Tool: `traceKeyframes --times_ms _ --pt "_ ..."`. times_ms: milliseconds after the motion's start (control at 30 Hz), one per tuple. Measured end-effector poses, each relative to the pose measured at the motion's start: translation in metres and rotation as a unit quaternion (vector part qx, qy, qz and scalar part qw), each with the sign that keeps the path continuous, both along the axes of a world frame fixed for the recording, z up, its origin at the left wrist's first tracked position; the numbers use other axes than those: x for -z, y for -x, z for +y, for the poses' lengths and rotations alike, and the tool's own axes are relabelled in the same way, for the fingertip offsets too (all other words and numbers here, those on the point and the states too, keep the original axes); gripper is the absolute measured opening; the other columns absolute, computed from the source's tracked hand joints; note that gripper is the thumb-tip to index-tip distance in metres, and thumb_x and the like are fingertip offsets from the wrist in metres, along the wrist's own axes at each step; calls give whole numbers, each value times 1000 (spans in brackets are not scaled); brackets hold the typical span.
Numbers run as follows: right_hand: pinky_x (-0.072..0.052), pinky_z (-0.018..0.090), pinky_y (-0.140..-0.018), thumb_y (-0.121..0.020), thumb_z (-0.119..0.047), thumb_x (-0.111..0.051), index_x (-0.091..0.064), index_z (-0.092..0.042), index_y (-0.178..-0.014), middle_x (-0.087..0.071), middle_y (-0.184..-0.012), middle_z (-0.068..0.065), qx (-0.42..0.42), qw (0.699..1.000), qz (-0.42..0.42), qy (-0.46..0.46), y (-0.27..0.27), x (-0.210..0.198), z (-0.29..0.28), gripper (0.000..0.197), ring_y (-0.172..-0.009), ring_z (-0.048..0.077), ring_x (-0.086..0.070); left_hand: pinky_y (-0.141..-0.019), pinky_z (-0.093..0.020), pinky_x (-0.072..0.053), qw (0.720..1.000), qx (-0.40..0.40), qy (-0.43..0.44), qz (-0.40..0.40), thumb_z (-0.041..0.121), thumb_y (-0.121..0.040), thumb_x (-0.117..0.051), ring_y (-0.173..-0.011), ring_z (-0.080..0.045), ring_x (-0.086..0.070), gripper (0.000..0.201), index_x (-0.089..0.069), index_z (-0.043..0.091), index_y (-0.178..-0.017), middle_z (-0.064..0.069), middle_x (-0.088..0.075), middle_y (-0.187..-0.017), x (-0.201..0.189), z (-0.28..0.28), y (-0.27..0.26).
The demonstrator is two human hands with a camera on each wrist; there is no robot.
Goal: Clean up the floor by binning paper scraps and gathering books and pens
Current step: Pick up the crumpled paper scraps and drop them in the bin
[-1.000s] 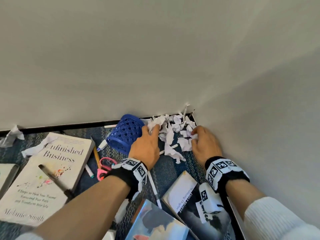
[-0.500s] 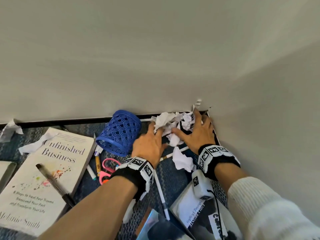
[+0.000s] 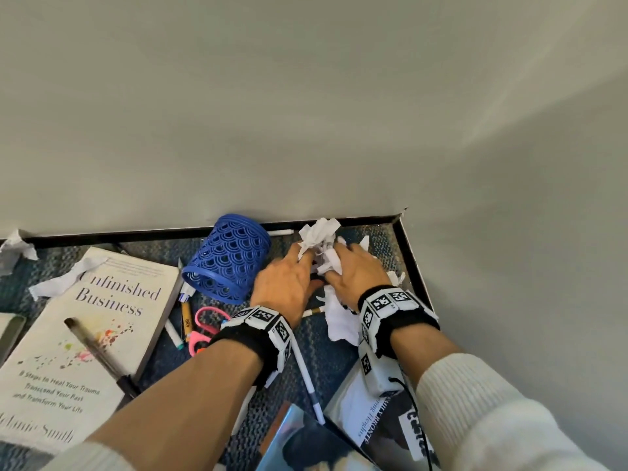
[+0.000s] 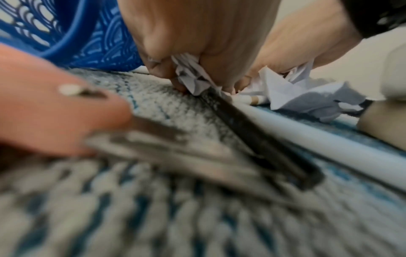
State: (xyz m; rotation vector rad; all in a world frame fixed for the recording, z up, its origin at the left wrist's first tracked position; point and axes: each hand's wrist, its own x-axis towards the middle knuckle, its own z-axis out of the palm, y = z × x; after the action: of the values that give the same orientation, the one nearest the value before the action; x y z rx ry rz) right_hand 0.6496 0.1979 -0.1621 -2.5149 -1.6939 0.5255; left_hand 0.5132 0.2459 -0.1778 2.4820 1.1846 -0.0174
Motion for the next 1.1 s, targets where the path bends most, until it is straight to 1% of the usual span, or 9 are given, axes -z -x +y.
traceKeyframes --times_ms 167,267,400,567,633,800,933,1033,1100 --pt "-44 40 -85 -92 -34 -50 -52 -16 -122 -60 -111 17 25 1000 -5 4 7 -4 -24 35 -105 37 -57 -81 -43 -51 999 -30 10 17 32 -96 -54 -107 -31 -59 43 -41 19 -134 -3 -42 -133 -22 -10 10" --pt "-44 39 -87 -92 -32 -51 -54 -12 -123 -62 -114 17 147 984 51 -82 7 -19 -42 37 -107 35 -56 -81 -43 -48 999 -9 23 20 23 -95 -50 -105 -36 -59 29 -51 15 -123 -8 -51 -127 -35 -15 20" --pt "-42 31 -78 -90 -25 -55 -62 -10 -106 -67 -105 15 225 945 120 -205 29 -47 -67 23 -97 32 -60 -81 -38 -51 996 71 52 -7 29 -88 -58 -98 -31 -61 16 -61 20 -101 -7 -65 -105 -62 -18 35" --pt "-36 25 -72 -90 -20 -56 -63 -12 -100 -59 -86 2 212 928 160 -262 68 -74 -84 14 -81 18 -51 -76 -33 -47 993 101 8 -56 26 -85 -60 -91 -29 -61 9 -64 19 -91 -9 -67 -93 -122 -20 64" --pt "-35 25 -73 -89 -20 -55 -62 -13 -97 -57 -85 1 198 919 200 -277 86 -88 -81 13 -81 18 -50 -72 -32 -46 994 93 -19 -53 25 -86 -60 -87 -29 -62 10 -65 18 -91 -10 -67 -91 -150 -17 92" --pt "-36 28 -72 -75 -39 -49 -62 -16 -87 -65 -87 6 154 908 283 -266 130 -118 -61 29 -84 24 -57 -66 -27 -41 997 42 -61 -27 24 -83 -64 -78 -28 -60 7 -66 19 -86 -6 -61 -79 -213 -7 182" --pt "-48 42 -82 -80 -32 -59 -64 -11 -79 -69 -85 9 150 900 342 -224 158 -132 -54 21 -87 31 -62 -63 -24 -39 998 19 -63 -8 23 -84 -66 -69 -21 -55 5 -66 21 -80 -3 -59 -73 -245 -17 235" --pt "-45 37 -78 -88 -16 -58 -64 -9 -82 -66 -84 10 133 907 351 -192 171 -147 -57 11 -82 27 -59 -61 -23 -39 998 39 -55 19 19 -85 -64 -67 -21 -55 6 -67 17 -80 -3 -58 -71 -262 -25 255" --pt "-41 34 -72 -87 -14 -56 -62 -11 -81 -63 -79 6 132 907 359 -178 179 -159 -58 9 -77 24 -55 -59 -24 -42 996 58 -51 37 16 -85 -63 -65 -22 -56 6 -68 14 -81 -2 -57 -70 -277 -27 261"
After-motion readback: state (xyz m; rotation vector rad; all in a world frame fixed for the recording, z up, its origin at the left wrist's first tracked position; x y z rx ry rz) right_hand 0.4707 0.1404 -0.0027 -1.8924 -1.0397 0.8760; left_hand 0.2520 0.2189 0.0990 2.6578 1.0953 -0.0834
